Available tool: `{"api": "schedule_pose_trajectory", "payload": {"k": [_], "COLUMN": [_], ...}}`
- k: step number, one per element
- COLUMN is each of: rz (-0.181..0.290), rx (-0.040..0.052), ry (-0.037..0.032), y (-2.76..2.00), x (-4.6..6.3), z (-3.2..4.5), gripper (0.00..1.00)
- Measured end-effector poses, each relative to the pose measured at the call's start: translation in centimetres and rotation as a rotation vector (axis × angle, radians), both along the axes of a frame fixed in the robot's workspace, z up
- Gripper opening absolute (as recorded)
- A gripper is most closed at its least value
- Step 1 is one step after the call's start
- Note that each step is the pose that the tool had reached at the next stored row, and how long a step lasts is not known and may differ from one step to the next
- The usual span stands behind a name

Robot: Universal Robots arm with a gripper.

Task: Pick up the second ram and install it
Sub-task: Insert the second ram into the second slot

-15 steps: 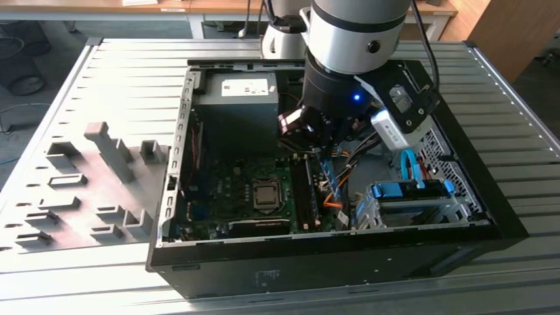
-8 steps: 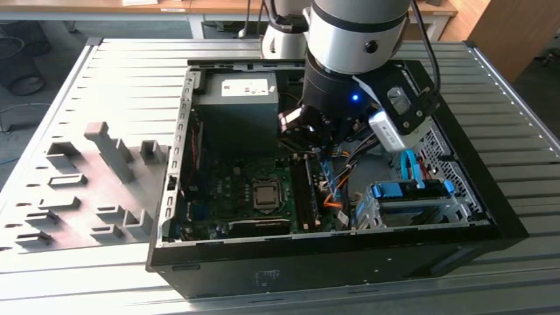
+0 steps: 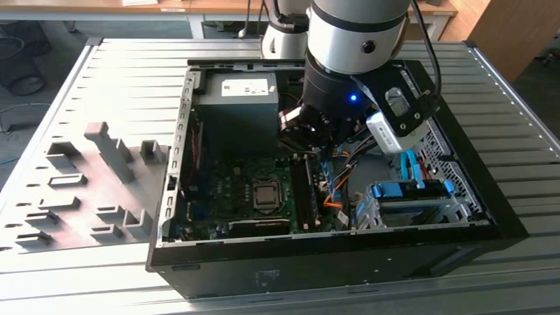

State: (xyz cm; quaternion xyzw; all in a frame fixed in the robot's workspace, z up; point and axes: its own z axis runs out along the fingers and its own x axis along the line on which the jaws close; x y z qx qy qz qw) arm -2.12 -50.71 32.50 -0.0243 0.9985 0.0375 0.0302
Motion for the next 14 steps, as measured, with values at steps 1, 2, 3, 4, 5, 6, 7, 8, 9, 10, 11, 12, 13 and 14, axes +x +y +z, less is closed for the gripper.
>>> {"api": "schedule_pose_trajectory", "payload": {"k": [1,2,3,4,5,6,7,8,9,10,11,12,13,14], "rz": [-0.006,-0.009,-0.012,-0.016,-0.031,-0.047,-0.06,-0.069,-0.076,-0.081,-0.085,-0.088,-0.088,-0.089], "rx": [-0.0001,0.0,-0.0001,-0.0001,0.0001,0.0001,0.0009,0.0053,0.0148,0.0274,0.0383,0.0434,0.0462,0.0465], "ry": [0.0,0.0001,0.0,-0.0001,-0.0001,-0.0001,0.0001,0.0003,0.0004,0.001,0.0013,0.0015,0.0016,0.0015], "y": [0.0,0.0,0.0,0.0,0.01,0.0,0.0,-0.01,0.0,0.0,0.0,0.0,0.0,0.01], "x": [0.0,0.0,0.0,0.0,0.0,0.0,0.0,0.0,-0.01,-0.03,-0.04,-0.05,-0.08,-0.12], "z": [0.0,0.0,0.0,-0.01,-0.04,-0.05,-0.04,-0.04,-0.05,-0.05,-0.05,-0.06,-0.07,-0.08], "gripper": [0.14,0.14,0.14,0.14,0.14,0.14,0.14,0.14,0.14,0.14,0.14,0.14,0.14,0.14]}}
